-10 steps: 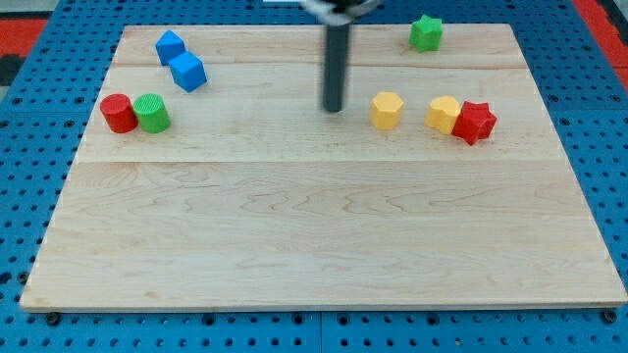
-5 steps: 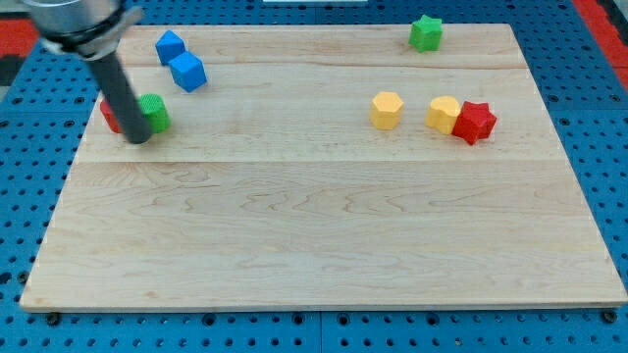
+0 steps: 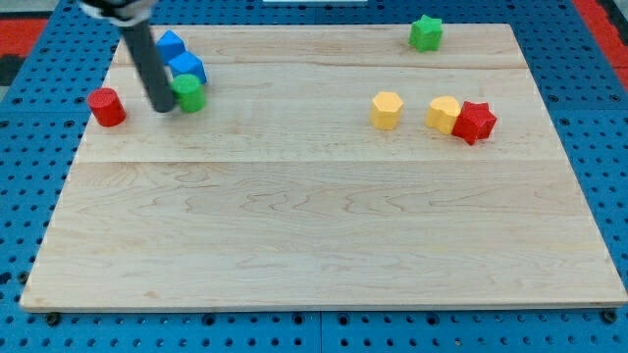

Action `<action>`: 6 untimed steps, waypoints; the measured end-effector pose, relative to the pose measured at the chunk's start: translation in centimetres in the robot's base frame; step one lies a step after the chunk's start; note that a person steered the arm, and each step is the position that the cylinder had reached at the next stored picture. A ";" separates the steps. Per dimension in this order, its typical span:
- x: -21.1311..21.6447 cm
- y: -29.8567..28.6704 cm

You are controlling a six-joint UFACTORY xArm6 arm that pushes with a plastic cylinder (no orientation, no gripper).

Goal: Separate green circle from red circle and move it below green star

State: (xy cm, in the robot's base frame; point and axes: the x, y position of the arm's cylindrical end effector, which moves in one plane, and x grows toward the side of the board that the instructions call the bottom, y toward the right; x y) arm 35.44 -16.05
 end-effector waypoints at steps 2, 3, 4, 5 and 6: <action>1.6 8.2; 3.7 1.4; -1.6 1.0; -3.2 1.8; -5.7 9.0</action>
State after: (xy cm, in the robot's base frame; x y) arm 29.70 -7.02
